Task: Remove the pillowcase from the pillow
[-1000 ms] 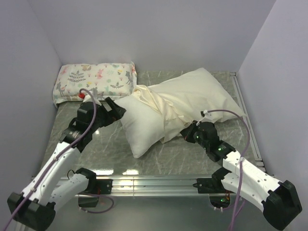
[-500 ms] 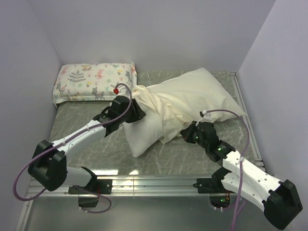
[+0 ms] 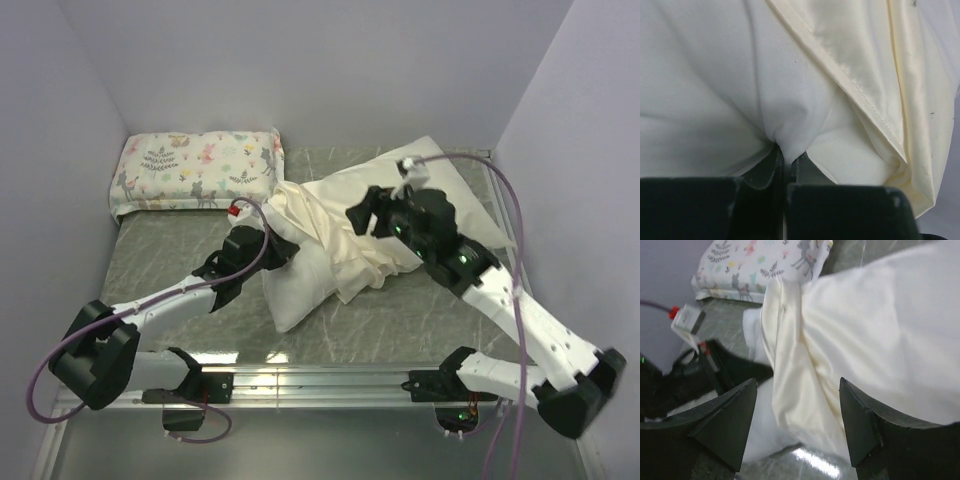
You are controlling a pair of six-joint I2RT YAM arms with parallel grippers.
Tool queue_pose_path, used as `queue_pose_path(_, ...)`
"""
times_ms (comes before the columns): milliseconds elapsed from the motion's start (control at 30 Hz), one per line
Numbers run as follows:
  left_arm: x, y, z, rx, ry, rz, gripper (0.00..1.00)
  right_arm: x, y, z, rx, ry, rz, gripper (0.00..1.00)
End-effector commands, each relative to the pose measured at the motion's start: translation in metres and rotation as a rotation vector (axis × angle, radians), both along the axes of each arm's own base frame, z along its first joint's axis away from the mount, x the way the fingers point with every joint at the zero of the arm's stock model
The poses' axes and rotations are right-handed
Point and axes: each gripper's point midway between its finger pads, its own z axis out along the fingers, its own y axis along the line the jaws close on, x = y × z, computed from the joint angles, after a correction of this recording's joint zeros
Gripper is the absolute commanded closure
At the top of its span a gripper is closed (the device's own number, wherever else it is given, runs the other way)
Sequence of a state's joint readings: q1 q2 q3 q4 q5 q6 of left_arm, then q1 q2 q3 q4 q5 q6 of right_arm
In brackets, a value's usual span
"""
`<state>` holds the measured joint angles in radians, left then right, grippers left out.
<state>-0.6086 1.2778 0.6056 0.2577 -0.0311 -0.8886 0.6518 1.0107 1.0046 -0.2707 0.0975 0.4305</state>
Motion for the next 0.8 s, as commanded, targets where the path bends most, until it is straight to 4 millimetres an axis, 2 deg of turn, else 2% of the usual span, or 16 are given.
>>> queue_pose_path(0, -0.05, 0.027, -0.079, 0.154, 0.233, -0.02, 1.0, 0.034, 0.022, 0.003, -0.18, -0.015, 0.047, 0.26)
queue_pose_path(33, -0.055, 0.03, -0.08, 0.153, 0.235, -0.017, 1.0, 0.048, 0.03, -0.022, -0.263, 0.034, 0.056, 0.25)
queue_pose_path(100, -0.058, 0.033, -0.076, 0.147, 0.228, -0.015, 1.0, 0.068, 0.052, -0.032, -0.334, 0.038, 0.081, 0.25)
queue_pose_path(300, -0.069, 0.044, -0.081, 0.166, 0.233, -0.009, 1.0, 0.093, 0.115, -0.045, -0.393, 0.036, 0.164, 0.23)
queue_pose_path(433, -0.072, 0.047, -0.078, 0.172, 0.226, -0.012, 1.0, 0.106, 0.14, -0.06, -0.427, 0.065, 0.164, 0.22)
queue_pose_path(500, -0.074, 0.048, -0.072, 0.172, 0.218, -0.014, 1.0, 0.118, 0.149, -0.075, -0.451, 0.093, 0.15, 0.26)
queue_pose_path(567, -0.072, 0.048, -0.062, 0.169, 0.199, -0.012, 1.0, 0.129, 0.137, -0.09, -0.531, 0.129, 0.078, 0.41)
queue_pose_path(600, -0.071, 0.049, -0.053, 0.157, 0.176, -0.009, 1.0, 0.137, 0.137, -0.097, -0.552, 0.141, 0.045, 0.52)
queue_pose_path(633, -0.072, 0.05, -0.048, 0.162, 0.176, -0.007, 1.0, 0.145, 0.118, -0.103, -0.603, 0.163, -0.021, 0.74)
queue_pose_path(733, -0.073, 0.056, -0.033, 0.164, 0.147, 0.007, 1.0, 0.16, 0.091, -0.108, -0.6, 0.203, -0.115, 0.99)
queue_pose_path(767, -0.072, 0.058, -0.03, 0.165, 0.141, 0.022, 1.0, 0.17, 0.066, -0.113, -0.599, 0.229, -0.172, 1.0)
